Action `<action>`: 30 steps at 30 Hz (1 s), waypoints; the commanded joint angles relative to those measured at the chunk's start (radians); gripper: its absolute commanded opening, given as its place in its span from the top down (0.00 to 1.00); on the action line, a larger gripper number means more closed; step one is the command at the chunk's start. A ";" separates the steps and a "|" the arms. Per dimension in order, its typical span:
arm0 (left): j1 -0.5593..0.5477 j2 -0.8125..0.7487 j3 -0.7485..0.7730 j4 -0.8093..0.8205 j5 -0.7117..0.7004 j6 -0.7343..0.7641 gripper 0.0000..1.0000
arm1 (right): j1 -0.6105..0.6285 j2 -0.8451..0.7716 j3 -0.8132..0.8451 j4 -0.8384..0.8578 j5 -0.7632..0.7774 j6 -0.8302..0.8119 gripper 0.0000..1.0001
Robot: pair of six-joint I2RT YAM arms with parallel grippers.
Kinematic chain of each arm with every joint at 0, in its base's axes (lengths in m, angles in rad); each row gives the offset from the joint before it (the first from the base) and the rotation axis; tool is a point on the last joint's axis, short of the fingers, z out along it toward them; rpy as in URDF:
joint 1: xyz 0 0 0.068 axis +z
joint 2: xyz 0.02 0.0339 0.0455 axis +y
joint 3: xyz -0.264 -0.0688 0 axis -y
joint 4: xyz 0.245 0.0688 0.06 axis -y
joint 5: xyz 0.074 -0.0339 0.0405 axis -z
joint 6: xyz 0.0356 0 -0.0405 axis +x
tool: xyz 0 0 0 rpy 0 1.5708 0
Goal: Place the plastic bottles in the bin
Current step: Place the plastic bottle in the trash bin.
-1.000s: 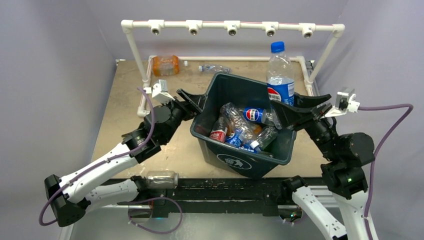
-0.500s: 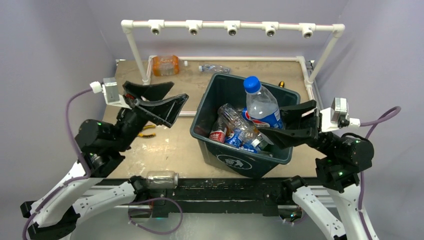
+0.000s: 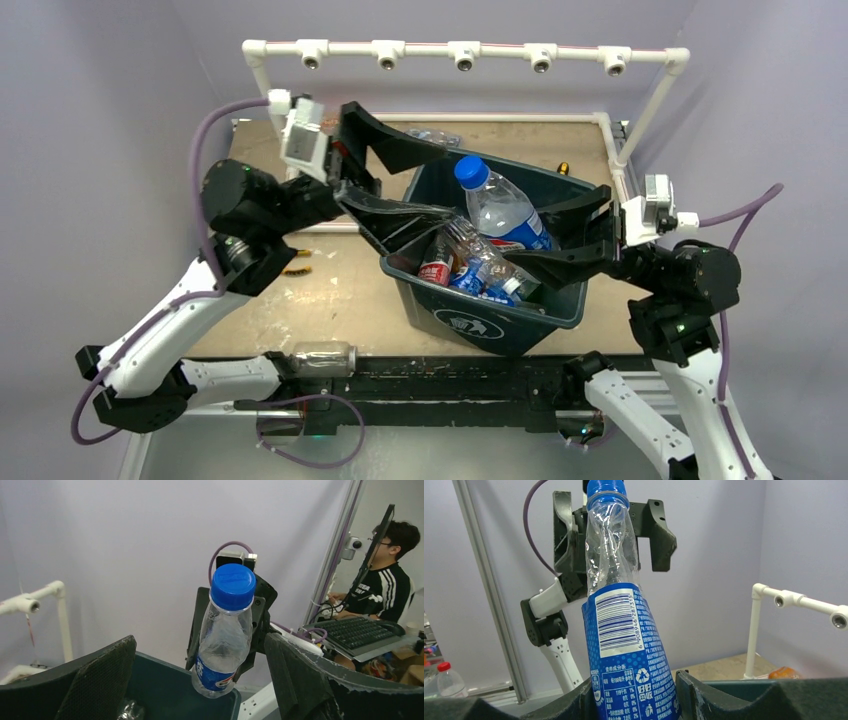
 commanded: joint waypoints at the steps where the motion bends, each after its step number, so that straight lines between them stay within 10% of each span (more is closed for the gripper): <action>1: -0.002 0.040 0.020 0.089 0.059 -0.072 0.01 | 0.004 0.015 0.036 -0.031 -0.006 -0.029 0.82; 19: -0.002 0.116 0.068 0.192 0.002 -0.107 0.15 | 0.009 0.040 0.038 -0.075 0.010 -0.059 0.83; 30: -0.005 0.161 0.088 0.155 0.031 -0.119 0.66 | 0.011 0.038 0.040 -0.077 0.013 -0.057 0.78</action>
